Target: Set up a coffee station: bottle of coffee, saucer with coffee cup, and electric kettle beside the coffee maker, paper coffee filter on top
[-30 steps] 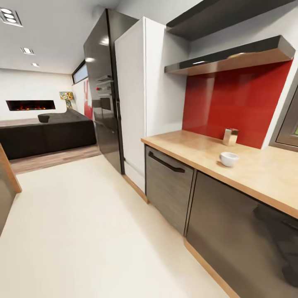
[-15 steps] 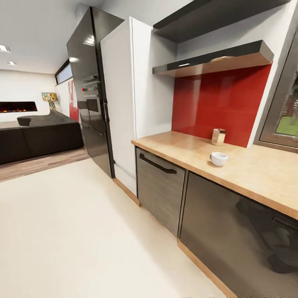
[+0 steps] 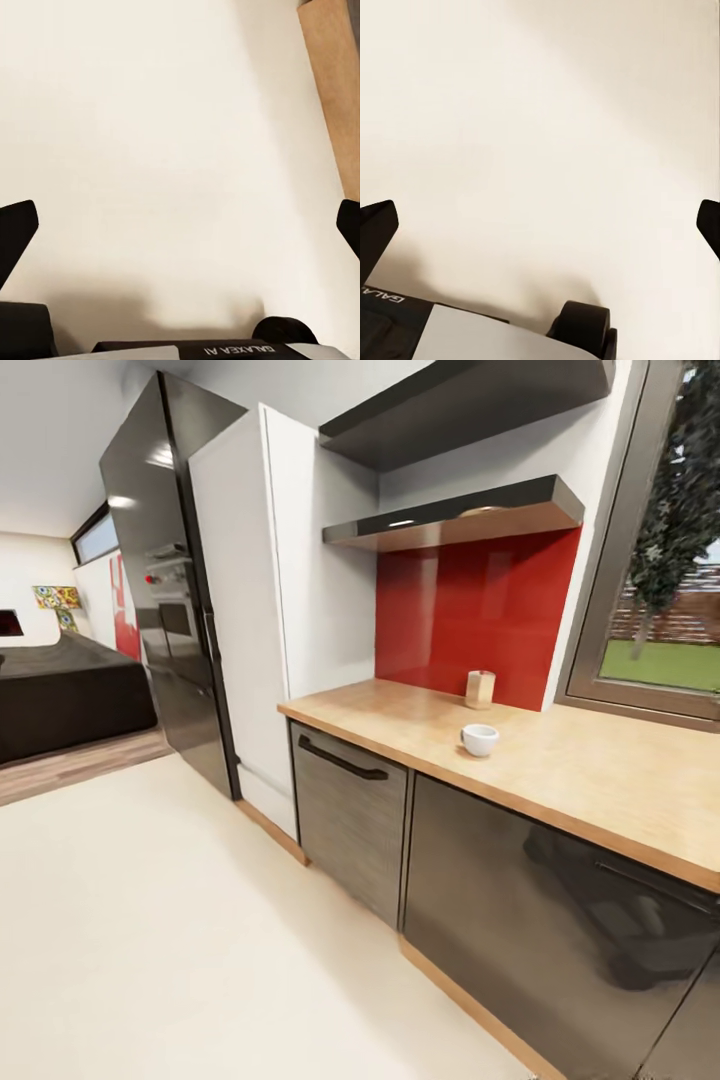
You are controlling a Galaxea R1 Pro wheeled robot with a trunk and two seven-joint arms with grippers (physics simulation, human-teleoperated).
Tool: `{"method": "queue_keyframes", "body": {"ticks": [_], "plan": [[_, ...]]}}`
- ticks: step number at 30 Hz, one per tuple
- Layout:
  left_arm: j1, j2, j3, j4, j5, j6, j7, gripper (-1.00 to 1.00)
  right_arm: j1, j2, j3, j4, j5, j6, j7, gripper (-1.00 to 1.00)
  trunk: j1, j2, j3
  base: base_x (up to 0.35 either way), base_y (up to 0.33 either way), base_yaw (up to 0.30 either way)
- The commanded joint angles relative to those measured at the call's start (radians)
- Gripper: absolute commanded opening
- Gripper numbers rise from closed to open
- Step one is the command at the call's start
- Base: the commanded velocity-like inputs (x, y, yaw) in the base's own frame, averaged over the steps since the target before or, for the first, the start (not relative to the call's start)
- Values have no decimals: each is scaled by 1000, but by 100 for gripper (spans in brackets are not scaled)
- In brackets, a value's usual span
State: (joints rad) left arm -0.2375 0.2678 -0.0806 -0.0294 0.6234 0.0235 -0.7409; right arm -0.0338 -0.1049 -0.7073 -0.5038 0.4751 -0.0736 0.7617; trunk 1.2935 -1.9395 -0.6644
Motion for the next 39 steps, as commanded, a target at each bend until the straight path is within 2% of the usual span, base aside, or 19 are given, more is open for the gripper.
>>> {"method": "queue_keyframes", "body": {"ticks": [1,17,33,39], "plan": [[0,0,-8,0,10,3,-3,100,-1,1,-8,1,11,-8,5,100,0,0,-1,0,0,-156],[0,0,-8,-1,10,3,-3,100,-1,1,-8,1,11,-8,4,100,0,0,0,215,11,-23],[0,1,-8,0,10,3,-3,100,-2,1,-8,1,11,-8,4,100,0,0,6,23,57,-189],[0,1,-8,-1,10,3,-3,100,-1,1,-8,1,11,-8,4,100,0,0,7,127,146,-53]]}}
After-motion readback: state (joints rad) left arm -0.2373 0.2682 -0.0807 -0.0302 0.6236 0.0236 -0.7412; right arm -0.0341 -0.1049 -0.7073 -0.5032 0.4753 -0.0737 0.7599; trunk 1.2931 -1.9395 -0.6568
